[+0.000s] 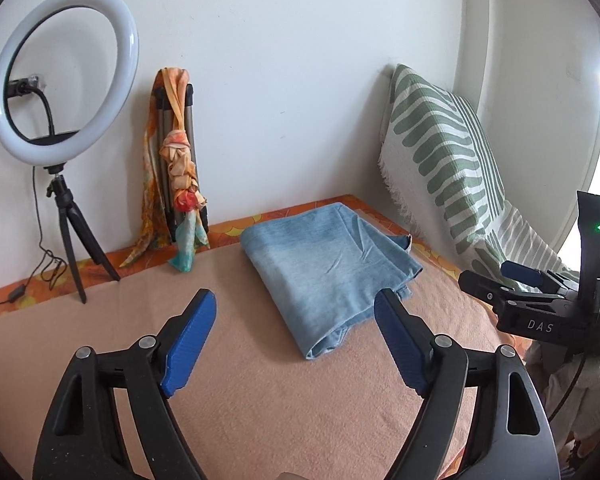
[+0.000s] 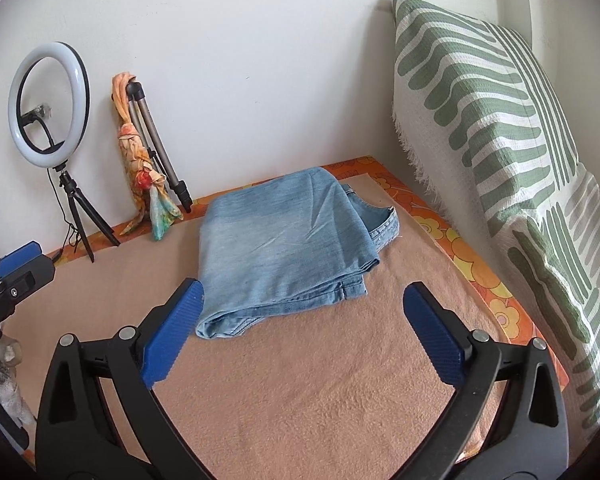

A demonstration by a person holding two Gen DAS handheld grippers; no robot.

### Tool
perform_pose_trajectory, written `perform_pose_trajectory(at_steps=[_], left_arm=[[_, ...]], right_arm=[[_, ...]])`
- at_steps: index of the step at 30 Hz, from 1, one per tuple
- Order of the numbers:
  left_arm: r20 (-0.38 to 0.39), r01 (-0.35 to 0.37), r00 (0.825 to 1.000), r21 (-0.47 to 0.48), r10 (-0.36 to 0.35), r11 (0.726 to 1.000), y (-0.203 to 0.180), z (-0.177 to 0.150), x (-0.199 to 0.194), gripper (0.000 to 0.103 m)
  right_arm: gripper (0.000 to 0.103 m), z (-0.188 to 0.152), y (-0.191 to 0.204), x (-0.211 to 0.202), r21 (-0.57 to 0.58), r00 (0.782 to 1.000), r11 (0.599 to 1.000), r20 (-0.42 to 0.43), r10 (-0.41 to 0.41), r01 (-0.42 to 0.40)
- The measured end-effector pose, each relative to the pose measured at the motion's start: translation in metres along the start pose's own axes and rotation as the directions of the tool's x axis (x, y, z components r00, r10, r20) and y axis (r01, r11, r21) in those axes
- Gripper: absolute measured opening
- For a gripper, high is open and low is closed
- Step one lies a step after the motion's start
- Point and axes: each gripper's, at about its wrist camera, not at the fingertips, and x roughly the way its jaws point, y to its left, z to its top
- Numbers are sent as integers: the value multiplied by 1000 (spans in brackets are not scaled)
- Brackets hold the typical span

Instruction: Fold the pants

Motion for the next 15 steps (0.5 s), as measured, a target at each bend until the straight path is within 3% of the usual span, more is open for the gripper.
perform_pose_trajectory(at_steps=[8,15], left_arm=[[48,-18,999,-2,18,1000,10,-34,-40,83],[48,-94,994,-14,94,996,20,-62,-55,83]], right_arm=[[103,-25,28,-30,-49,998,997,27,-54,55],[103,-39,44,-43,-60,996,996,57,-67,71]])
